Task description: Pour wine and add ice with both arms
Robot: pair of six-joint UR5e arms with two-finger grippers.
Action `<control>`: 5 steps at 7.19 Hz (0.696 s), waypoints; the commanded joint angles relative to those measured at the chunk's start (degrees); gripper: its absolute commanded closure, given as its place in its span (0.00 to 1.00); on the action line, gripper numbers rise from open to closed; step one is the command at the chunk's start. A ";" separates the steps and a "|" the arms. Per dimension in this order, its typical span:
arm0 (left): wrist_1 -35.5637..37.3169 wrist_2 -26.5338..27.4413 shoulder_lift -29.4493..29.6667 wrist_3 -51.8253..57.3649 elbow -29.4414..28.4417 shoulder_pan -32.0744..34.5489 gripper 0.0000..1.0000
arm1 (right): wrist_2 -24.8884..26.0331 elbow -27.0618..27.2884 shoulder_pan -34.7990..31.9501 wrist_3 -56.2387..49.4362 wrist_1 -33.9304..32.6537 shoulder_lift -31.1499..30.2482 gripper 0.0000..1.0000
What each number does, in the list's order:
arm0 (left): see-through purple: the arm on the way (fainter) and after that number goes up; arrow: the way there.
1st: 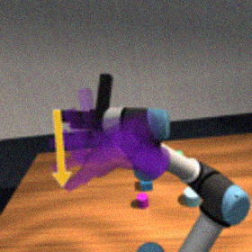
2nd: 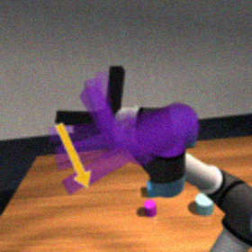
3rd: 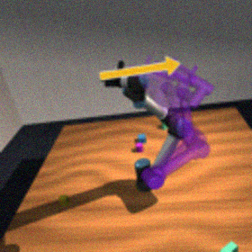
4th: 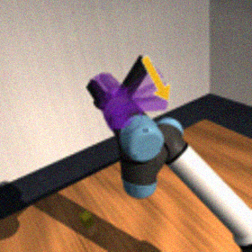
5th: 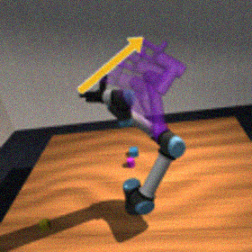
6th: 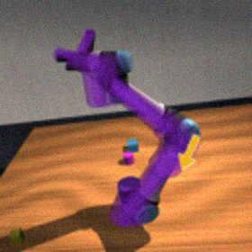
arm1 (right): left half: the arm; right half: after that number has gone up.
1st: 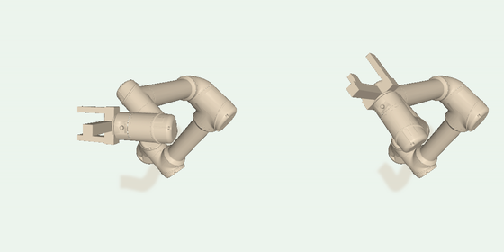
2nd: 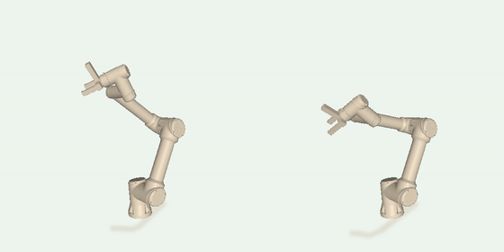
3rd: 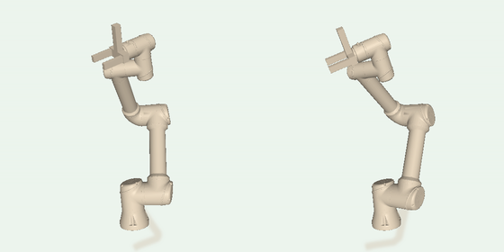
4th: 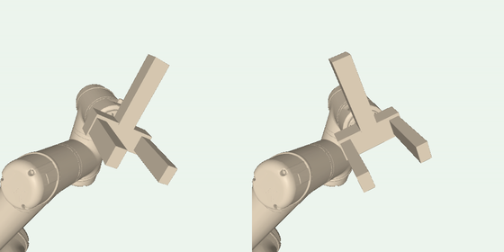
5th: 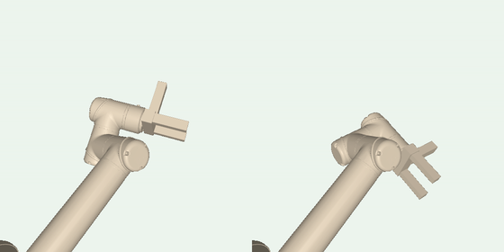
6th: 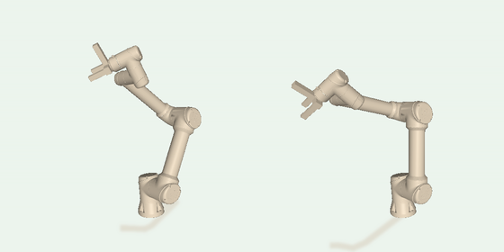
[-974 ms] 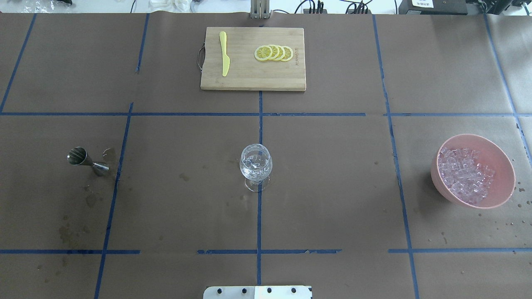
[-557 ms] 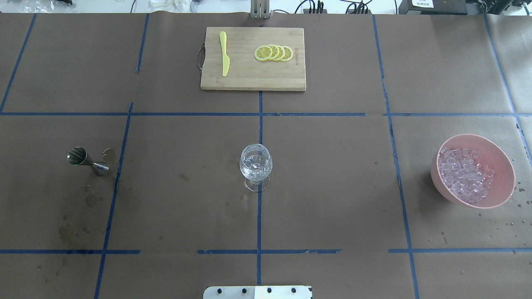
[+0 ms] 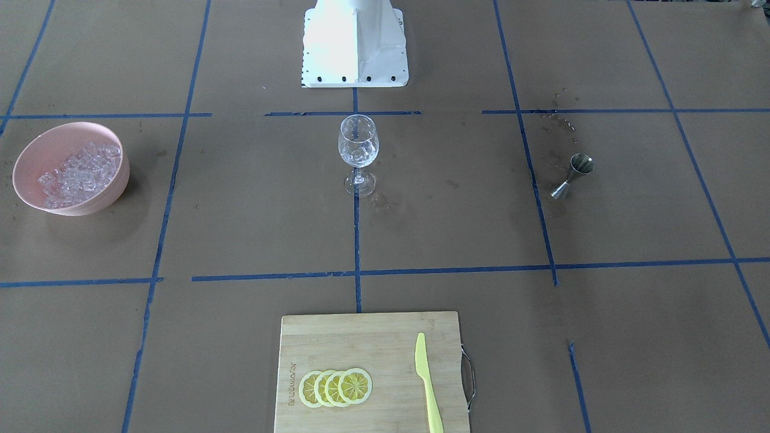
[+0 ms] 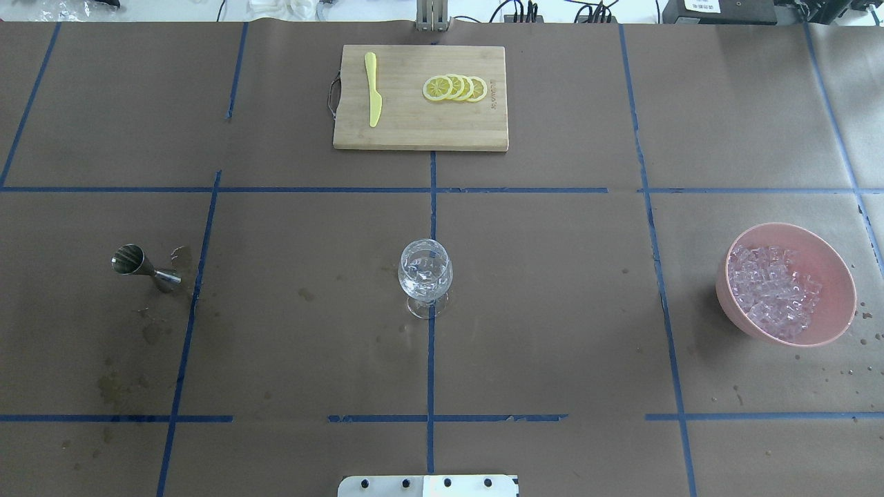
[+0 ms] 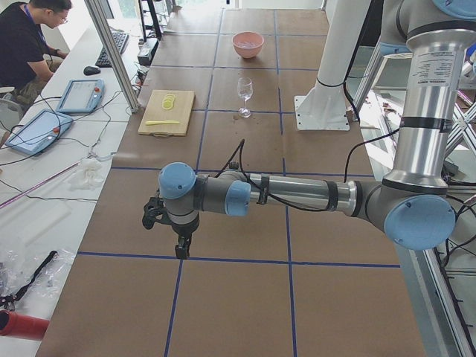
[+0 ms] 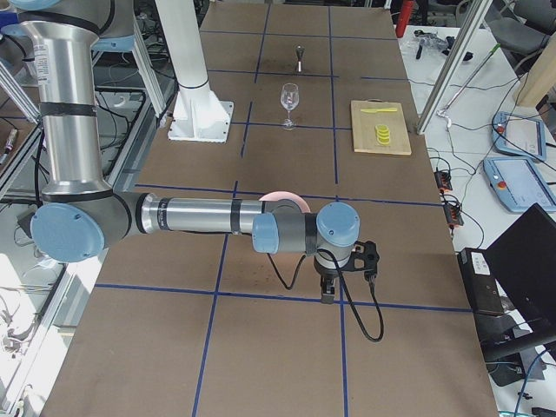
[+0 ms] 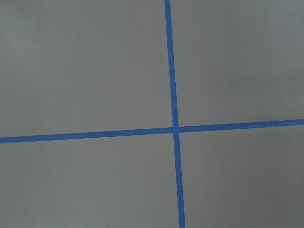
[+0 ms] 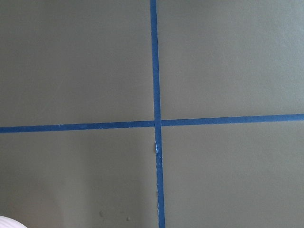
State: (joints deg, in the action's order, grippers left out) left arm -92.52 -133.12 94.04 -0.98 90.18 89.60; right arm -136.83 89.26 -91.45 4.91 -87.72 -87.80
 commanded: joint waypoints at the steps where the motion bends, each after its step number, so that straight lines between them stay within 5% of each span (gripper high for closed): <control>1: -0.03 -0.03 0.00 0.01 0.00 0.05 0.00 | 0.07 0.04 0.04 0.01 0.00 0.09 0.00; 5: -0.03 -0.03 0.18 0.10 -0.26 0.05 0.00 | 0.07 0.39 -0.04 0.01 0.09 0.61 0.00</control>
State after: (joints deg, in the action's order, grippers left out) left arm -92.55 -133.16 94.16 -0.95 90.10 89.61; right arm -136.76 89.58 -91.48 4.92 -87.66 -87.30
